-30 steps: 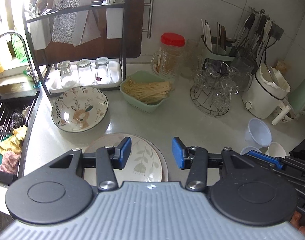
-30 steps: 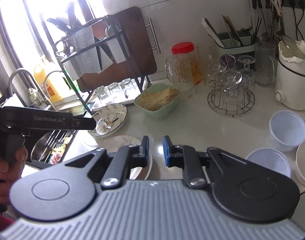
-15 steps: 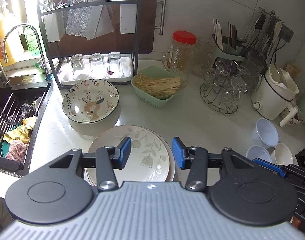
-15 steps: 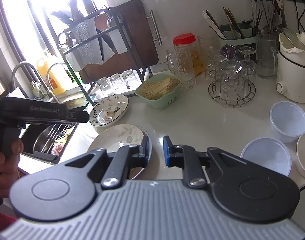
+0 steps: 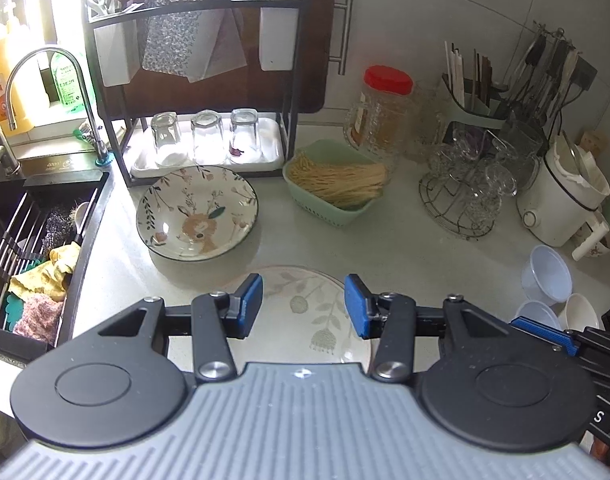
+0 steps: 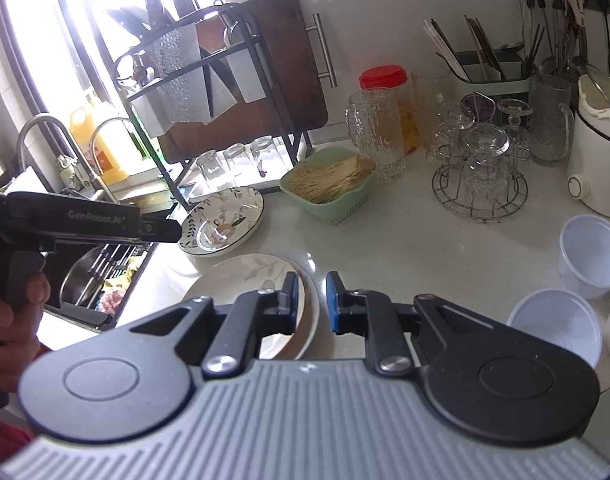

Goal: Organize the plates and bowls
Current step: 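Move the right gripper toward the deer-pattern plate by the dish rack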

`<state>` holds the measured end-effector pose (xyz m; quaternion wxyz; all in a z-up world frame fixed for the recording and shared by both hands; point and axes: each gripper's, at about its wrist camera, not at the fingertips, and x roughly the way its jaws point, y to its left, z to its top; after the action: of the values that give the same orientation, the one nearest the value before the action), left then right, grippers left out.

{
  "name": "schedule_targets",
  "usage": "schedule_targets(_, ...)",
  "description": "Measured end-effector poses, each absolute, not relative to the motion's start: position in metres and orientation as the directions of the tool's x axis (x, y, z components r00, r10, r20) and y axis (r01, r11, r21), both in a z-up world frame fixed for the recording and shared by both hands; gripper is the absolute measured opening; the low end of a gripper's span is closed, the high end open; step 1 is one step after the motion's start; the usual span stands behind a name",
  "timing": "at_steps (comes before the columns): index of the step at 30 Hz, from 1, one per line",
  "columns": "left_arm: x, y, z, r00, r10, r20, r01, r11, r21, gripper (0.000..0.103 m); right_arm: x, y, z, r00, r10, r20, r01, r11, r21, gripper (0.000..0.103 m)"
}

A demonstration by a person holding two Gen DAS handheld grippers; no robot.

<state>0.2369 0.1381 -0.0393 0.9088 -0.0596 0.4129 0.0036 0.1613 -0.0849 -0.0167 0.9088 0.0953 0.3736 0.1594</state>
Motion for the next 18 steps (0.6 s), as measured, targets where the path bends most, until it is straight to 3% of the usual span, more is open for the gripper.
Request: schedule_targets(18,0.296,0.227,-0.057,0.642,-0.079,-0.763,-0.033,0.991,-0.131,0.052,0.218,-0.016,-0.024,0.655,0.295,-0.696,-0.163,0.954,0.251,0.019)
